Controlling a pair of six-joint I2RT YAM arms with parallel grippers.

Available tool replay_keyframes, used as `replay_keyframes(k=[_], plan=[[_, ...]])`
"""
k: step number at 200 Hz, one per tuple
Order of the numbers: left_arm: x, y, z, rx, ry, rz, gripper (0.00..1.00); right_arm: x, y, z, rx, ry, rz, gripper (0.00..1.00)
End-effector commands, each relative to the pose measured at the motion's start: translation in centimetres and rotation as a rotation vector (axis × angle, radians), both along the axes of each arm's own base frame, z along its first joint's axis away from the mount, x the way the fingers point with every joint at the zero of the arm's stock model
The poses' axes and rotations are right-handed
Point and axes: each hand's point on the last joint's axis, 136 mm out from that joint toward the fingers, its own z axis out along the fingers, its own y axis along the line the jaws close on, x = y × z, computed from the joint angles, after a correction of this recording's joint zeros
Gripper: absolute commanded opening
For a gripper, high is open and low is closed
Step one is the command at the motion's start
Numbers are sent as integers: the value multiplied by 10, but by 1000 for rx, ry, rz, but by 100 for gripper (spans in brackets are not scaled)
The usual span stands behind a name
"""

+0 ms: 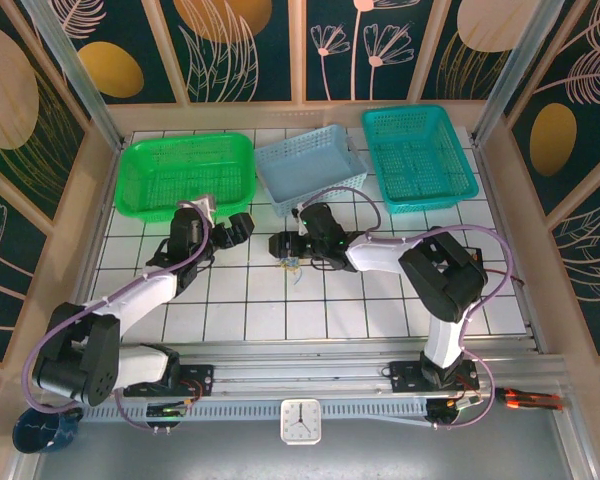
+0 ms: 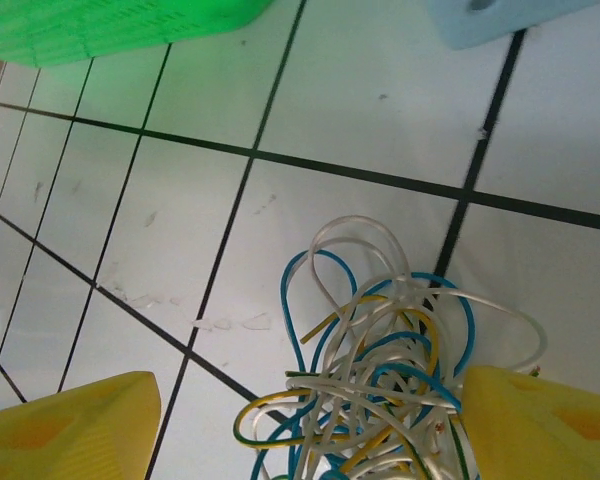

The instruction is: Untangle the cables

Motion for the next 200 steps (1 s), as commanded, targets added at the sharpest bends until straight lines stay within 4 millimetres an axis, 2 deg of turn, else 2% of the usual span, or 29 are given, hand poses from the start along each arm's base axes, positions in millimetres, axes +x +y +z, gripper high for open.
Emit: replay_keyframes(k=[1,33,69,97,113,129,145,173,200], plan=[[-4,1,-7,-4,30,8,99,14,0,4,-24,-49,-11,79],[-5,7,-7,10,23,35,99,27,0,1,-41,-57,-11,79],[-7,13,-5,16,10,68,99,28,27,-9,-21,-10,79,79],[-10,19,2,18,-19,93,99,12,53,-10,5,18,173,76],[-11,22,7,20,-38,103,99,-7,70,-6,33,24,244,74],[-11,23,12,29,-55,105,99,-23,77,0,63,29,292,72],[-9,24,18,34,-70,105,99,-28,70,12,94,12,271,72],[-6,21,23,41,-83,91,99,-24,40,36,126,-29,172,72],[-3,16,21,59,-72,60,99,-25,13,44,76,-60,80,73]])
